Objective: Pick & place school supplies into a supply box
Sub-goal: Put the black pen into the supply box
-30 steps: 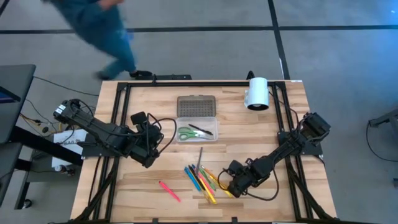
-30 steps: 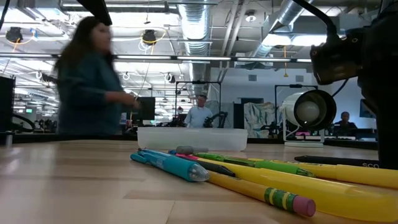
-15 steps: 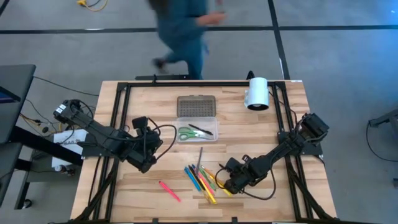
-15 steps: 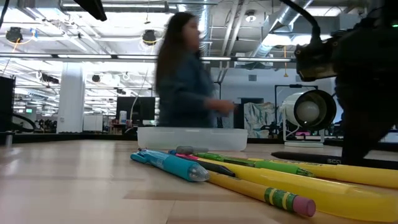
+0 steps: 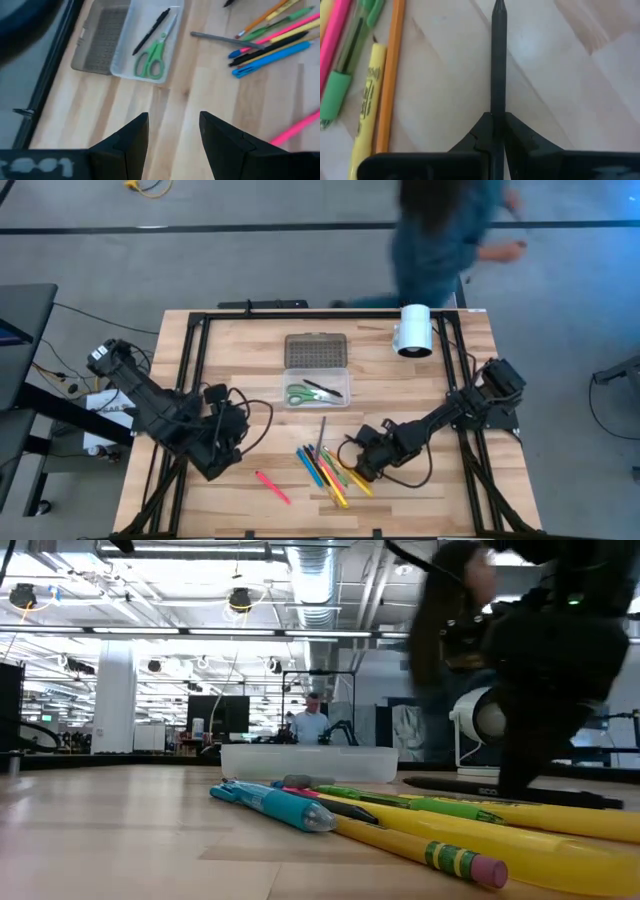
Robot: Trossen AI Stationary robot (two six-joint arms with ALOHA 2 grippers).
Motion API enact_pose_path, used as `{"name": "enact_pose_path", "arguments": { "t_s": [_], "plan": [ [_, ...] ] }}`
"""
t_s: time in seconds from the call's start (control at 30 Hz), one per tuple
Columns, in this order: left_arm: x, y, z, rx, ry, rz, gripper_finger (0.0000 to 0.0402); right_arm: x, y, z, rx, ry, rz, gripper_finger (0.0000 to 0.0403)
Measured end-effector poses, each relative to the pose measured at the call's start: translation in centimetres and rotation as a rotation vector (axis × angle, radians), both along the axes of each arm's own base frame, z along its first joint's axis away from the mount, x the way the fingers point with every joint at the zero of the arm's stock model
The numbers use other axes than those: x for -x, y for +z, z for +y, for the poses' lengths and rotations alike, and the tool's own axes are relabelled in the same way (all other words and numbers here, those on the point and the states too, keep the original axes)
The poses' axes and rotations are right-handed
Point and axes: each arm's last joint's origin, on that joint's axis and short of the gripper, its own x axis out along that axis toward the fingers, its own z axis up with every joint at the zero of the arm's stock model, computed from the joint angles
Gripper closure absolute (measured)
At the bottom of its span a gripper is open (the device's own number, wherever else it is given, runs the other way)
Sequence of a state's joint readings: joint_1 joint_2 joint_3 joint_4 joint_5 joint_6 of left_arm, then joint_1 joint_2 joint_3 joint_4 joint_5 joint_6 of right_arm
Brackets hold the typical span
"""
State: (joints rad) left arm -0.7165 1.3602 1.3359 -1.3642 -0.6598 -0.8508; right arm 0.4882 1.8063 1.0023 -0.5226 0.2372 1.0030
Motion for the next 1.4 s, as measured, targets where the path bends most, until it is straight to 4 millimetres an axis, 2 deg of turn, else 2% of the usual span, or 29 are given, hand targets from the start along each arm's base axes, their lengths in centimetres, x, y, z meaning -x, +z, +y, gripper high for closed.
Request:
{"name": "enact_pose_path", "arguments": {
  "t_s": [0.1, 0.4, 0.53, 0.67, 0.87, 1.17, 1.3, 1.4],
  "plan": [
    [0.7, -1.0, -0.7, 0.019, 0.022, -0.006, 0.0235, -0.6, 0.2, -0.5, -0.009, 0.03, -0.009, 0.0387],
    [2.6, -7.2, -2.8, 0.141, 0.124, -0.081, 0.0235, -3.2, 3.0, -1.6, 0.024, 0.177, -0.041, 0.0388],
    [3.1, -9.3, -3.0, 0.177, 0.154, -0.119, 0.0235, -4.4, 4.8, -2.2, 0.046, 0.242, -0.051, 0.0389],
    [3.3, -10.5, -2.7, 0.164, 0.178, -0.158, 0.0235, -5.6, 6.4, -3.5, 0.065, 0.256, -0.068, 0.0388],
    [3.6, -11.8, -2.3, 0.137, 0.182, -0.148, 0.0235, -7.5, 8.2, -6.8, 0.099, 0.245, -0.116, 0.0389],
    [3.9, -12.6, -1.7, 0.095, 0.202, -0.181, 0.0235, -9.4, 9.1, -14.9, 0.13, 0.089, -0.221, 0.0389],
    [3.9, -12.5, -1.7, 0.087, 0.208, -0.207, 0.0235, -9.6, 9.3, -17.0, 0.11, 0.062, -0.25, 0.0388],
    [3.9, -12.5, -1.7, 0.092, 0.214, -0.21, 0.0235, -9.6, 9.3, -17.6, 0.121, 0.075, -0.251, 0.0388]
  ]
}}
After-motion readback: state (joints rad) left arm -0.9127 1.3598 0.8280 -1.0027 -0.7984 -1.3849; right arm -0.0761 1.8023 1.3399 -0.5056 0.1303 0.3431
